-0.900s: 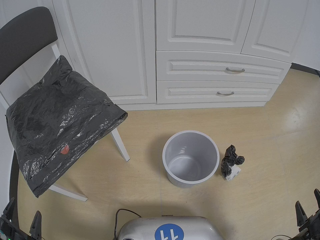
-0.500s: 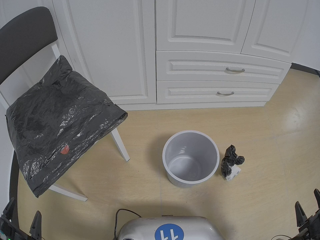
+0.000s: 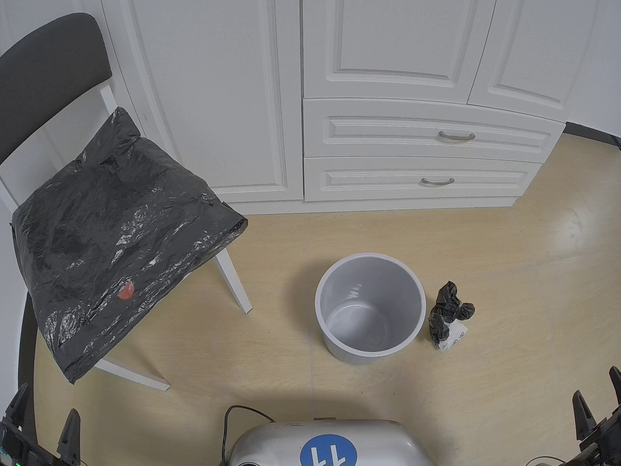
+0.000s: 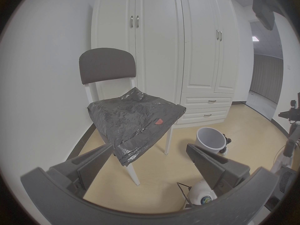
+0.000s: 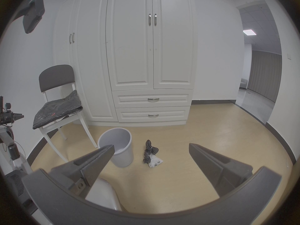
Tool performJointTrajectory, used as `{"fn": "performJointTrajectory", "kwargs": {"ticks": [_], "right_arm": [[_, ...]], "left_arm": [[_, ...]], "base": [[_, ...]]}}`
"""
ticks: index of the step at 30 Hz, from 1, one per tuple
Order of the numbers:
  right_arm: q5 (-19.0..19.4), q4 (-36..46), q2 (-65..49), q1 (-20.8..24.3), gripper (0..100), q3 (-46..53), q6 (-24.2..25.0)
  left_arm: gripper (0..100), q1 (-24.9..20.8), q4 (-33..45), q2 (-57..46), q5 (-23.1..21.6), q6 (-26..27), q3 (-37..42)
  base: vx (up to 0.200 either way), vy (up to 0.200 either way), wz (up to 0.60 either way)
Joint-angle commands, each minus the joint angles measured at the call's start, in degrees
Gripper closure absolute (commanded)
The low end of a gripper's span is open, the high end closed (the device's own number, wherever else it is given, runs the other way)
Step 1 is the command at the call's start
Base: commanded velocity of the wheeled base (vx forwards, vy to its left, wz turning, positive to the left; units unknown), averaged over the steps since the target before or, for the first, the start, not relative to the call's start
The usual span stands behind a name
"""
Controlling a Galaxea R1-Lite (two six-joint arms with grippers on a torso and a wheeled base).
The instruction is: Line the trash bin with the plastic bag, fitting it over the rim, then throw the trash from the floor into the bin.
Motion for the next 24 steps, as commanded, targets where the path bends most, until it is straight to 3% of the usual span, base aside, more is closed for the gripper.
{"fn": "performJointTrajectory", "kwargs": {"ticks": [1,8,17,24], "right_arm": [[0.0,0.0,-0.9,-0.1,0,1.0,0.0],[-0.2,0.0,-0.9,-0.1,0,0.9,-0.1],[1.6,0.2,-0.9,-0.1,0,1.0,-4.2],[1.4,-0.1,-0.9,-0.1,0,1.0,-2.0]], "left_arm": [[0,0.0,0.0,-0.9,0.0,0.0,0.9],[0,0.0,0.0,-0.9,-0.2,0.1,1.0],[0,0.0,-0.8,-0.9,-2.2,3.5,1.0],[0,0.1,-0.8,-0.9,-2.1,3.0,1.0]], "base": [[0.000,0.000,0.00],[0.000,0.000,0.00],[0.000,0.000,0.00],[0.000,0.000,0.00]]}}
